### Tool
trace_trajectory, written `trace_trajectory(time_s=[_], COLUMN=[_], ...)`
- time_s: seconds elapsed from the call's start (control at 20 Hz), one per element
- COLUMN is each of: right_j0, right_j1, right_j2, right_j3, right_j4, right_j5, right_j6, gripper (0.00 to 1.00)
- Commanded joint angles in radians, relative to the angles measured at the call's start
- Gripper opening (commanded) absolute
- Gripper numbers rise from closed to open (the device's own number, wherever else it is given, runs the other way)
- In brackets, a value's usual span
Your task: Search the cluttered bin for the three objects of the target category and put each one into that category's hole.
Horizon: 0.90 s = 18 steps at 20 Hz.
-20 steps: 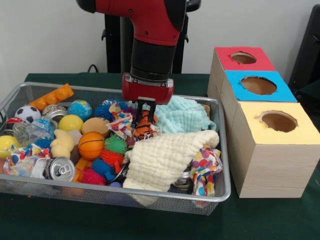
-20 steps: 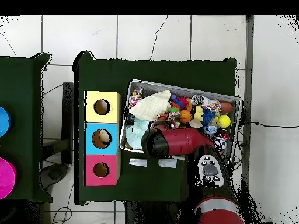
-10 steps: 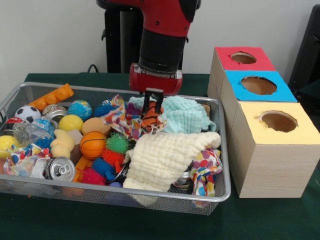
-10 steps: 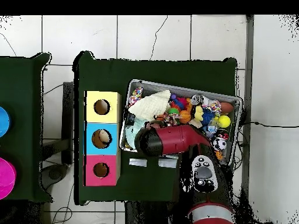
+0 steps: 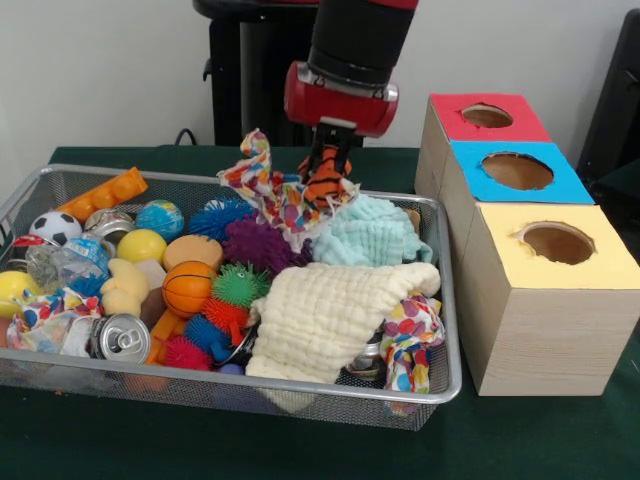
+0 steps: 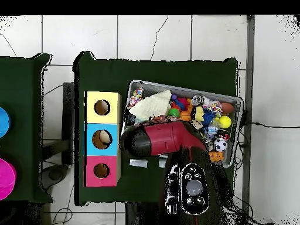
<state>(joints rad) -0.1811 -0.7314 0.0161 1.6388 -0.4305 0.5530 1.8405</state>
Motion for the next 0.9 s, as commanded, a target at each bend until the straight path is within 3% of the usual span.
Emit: trace_trajectory(time_s=[0.05, 0.6, 0.9], right_j0=[0.002, -0.057, -0.084], right_j1=[-0.037, 0.157, 0.237], right_j2=[0.037, 0.046, 0.059], right_j3=[0.001, -0.087, -0.123], right_j4=[0.02, -0.1, -0.089], right_j5=[0.093, -0.198, -0.241], right_j6=[0.025, 0.014, 0.01], gripper=[0.0, 0.0, 0.0])
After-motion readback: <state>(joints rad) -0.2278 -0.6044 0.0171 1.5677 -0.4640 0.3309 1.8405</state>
